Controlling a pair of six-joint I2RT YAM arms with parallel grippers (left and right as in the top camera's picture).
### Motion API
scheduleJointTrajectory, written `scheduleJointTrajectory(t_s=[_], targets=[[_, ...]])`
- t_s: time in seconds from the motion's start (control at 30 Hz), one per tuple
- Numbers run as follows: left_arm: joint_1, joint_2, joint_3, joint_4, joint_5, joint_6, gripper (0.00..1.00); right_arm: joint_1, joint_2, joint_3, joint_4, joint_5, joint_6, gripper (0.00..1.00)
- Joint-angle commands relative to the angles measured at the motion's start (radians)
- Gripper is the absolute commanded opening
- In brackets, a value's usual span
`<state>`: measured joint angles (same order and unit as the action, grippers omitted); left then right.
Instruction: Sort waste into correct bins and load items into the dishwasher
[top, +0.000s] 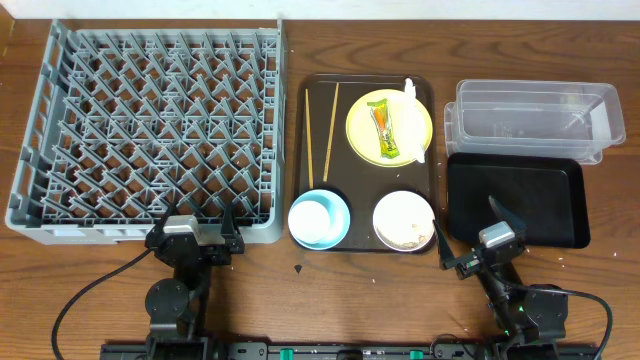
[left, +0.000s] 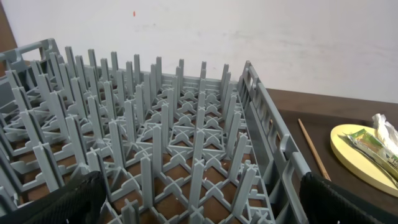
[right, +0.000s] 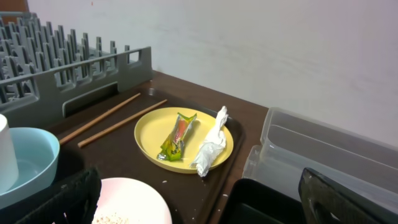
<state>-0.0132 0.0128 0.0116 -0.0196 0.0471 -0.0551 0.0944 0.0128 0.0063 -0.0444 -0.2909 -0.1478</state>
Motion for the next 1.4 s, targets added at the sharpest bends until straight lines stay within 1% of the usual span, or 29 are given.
scheduleJointTrajectory(t_s=[0.0,1.1,1.2,1.27,1.37], targets=[[0.006,-0.009,-0.008,-0.048,-0.013,0.001,1.0,-0.011,0.001,-0.001,-0.005,0.006,-0.014,0.99],[0.006,-0.009,-0.008,-0.047,-0.016,0.0,1.0,-0.011,0.001,-0.001,-0.005,0.006,-0.014,0.99],[0.006,-0.009,-0.008,-0.047,-0.003,0.0,1.0,-0.011,0.001,-0.001,-0.004,-0.006,-0.014,0.99],[0.006,-0.009,-0.007,-0.031,0.005,-0.025,1.0,-0.011,0.001,-0.001,0.006,-0.058,0.006,0.99],[0.006,-0.009,0.001,0.052,0.119,-0.041,1.0,-0.011,0.001,0.004,0.048,-0.143,0.087,0.99]])
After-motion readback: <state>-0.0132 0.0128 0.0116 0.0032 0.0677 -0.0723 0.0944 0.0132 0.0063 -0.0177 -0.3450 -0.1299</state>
